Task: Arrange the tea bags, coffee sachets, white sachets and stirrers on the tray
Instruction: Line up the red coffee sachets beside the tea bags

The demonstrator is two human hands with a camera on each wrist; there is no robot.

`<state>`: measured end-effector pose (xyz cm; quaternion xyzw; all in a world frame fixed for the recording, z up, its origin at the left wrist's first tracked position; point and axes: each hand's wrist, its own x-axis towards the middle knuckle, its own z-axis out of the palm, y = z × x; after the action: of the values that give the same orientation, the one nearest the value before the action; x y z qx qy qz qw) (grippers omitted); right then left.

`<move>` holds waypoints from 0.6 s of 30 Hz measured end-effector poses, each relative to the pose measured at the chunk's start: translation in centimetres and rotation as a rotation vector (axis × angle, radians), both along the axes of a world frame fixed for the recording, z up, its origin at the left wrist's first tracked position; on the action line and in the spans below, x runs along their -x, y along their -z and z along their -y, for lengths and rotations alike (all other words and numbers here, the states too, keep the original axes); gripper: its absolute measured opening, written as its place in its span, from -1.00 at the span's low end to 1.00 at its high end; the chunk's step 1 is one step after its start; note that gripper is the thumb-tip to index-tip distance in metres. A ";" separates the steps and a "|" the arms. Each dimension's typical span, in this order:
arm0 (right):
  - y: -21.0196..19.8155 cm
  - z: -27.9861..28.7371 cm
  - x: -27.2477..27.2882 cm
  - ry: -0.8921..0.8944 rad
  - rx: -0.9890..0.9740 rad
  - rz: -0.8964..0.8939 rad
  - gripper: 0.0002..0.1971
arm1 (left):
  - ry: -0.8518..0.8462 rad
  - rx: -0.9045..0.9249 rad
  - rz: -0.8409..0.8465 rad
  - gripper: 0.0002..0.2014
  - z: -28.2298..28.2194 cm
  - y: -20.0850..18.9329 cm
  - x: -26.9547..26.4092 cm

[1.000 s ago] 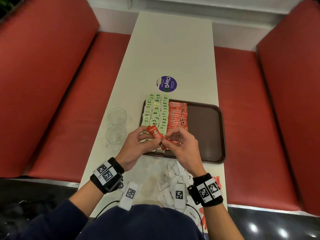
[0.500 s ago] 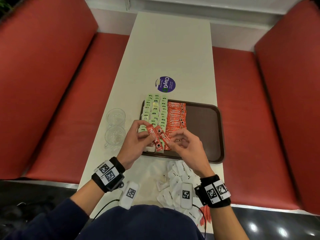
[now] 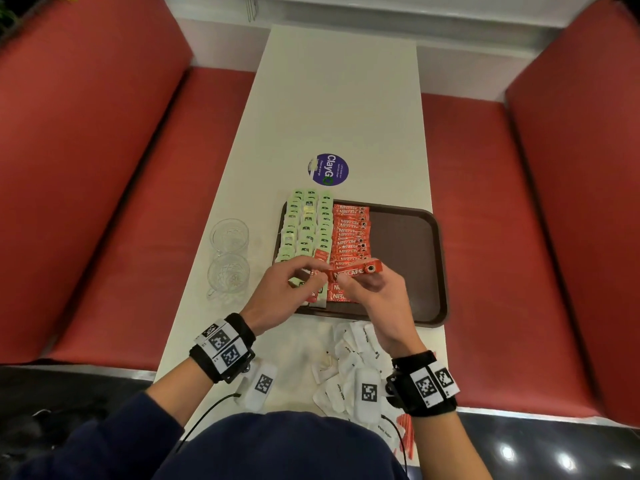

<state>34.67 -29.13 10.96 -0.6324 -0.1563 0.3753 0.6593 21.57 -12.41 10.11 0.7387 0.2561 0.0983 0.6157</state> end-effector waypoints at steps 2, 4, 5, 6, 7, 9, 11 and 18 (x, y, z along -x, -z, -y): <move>0.2 0.1 0.1 -0.007 -0.013 -0.017 -0.68 | 0.000 -0.098 -0.004 -0.92 0.2 0.5 -0.4; 0.4 0.7 -0.3 0.010 -0.003 0.012 -0.74 | -0.001 -0.190 -0.014 -0.91 -0.1 0.8 -0.5; 0.6 1.0 -0.7 0.035 0.012 0.043 -0.78 | 0.005 -0.215 -0.021 -0.90 -0.3 0.9 -0.5; 0.7 1.5 -1.2 0.054 0.029 0.077 -0.82 | 0.014 -0.229 -0.026 -0.89 -0.4 1.0 -0.5; 0.8 1.9 -1.6 0.056 0.043 0.102 -0.86 | 0.026 -0.233 -0.028 -0.89 -0.5 1.0 -0.5; 1.0 2.5 -2.1 0.029 0.061 0.130 -0.89 | 0.038 -0.226 -0.031 -0.90 -0.4 1.1 -0.5; 1.1 2.7 -2.2 0.010 0.113 0.198 -0.90 | 0.042 -0.229 -0.040 -0.91 -0.3 1.4 -0.7; 3.4 2.7 -2.4 -0.278 0.445 1.293 -0.61 | 0.108 -0.321 -0.125 -0.92 0.0 2.2 -1.1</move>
<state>37.04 -31.82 7.58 -0.8232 -0.5162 0.0276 0.2348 22.68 -12.42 7.88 0.8448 0.2350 0.0585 0.4771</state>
